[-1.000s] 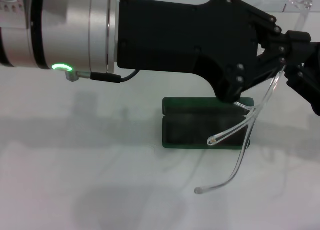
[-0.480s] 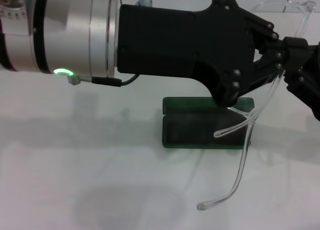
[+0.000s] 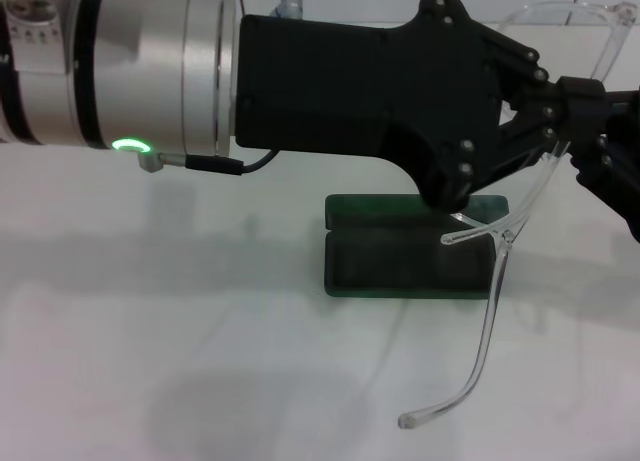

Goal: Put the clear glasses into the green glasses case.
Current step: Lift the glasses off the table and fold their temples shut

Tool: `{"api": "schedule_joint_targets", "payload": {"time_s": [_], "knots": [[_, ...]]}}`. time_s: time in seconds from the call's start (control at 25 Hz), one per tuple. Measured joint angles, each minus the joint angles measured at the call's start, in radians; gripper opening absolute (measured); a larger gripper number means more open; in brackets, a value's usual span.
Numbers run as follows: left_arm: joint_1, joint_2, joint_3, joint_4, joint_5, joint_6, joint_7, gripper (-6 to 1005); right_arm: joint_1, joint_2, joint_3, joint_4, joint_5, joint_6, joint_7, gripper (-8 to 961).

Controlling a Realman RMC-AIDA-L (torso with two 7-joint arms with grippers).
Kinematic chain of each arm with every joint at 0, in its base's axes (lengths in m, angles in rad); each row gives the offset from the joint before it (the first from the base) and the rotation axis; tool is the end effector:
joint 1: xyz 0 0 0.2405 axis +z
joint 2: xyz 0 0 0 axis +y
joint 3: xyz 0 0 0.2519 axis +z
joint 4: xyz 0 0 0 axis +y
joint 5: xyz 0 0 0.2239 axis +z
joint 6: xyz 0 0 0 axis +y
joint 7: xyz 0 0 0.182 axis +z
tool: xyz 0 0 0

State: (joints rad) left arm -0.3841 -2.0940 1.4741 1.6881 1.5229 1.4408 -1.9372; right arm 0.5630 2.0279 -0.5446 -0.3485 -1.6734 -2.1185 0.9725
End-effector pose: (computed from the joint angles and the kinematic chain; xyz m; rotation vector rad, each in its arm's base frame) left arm -0.0022 0.2824 -0.0015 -2.9671 0.1117 -0.9544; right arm 0.1882 0.2929 0.0239 -2.5065 0.0104 1.6432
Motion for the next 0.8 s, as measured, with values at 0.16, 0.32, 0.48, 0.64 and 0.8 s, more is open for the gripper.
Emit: {"api": "schedule_joint_targets", "payload": {"time_s": [0.16,0.32,0.48,0.64,0.8], "knots": [[0.001,-0.001,0.000,-0.006,-0.003,0.000,0.004,47,0.000,0.000,0.000,0.010,0.000,0.000,-0.012,55],[0.000,-0.001,0.000,-0.019,-0.020,-0.001,0.015,47,0.000,0.000,0.000,0.011,-0.002,0.003,-0.017,55],[0.000,0.000,0.000,-0.020,-0.034,0.000,0.019,47,0.001,0.000,0.000,0.011,-0.002,0.010,-0.020,55],[0.000,0.001,0.000,-0.021,-0.049,0.001,0.020,47,0.000,-0.001,0.000,0.011,-0.003,0.031,-0.029,55],[0.001,0.001,0.000,-0.021,-0.049,0.002,0.020,48,0.006,-0.001,0.000,0.011,-0.007,0.038,-0.032,55]]}}
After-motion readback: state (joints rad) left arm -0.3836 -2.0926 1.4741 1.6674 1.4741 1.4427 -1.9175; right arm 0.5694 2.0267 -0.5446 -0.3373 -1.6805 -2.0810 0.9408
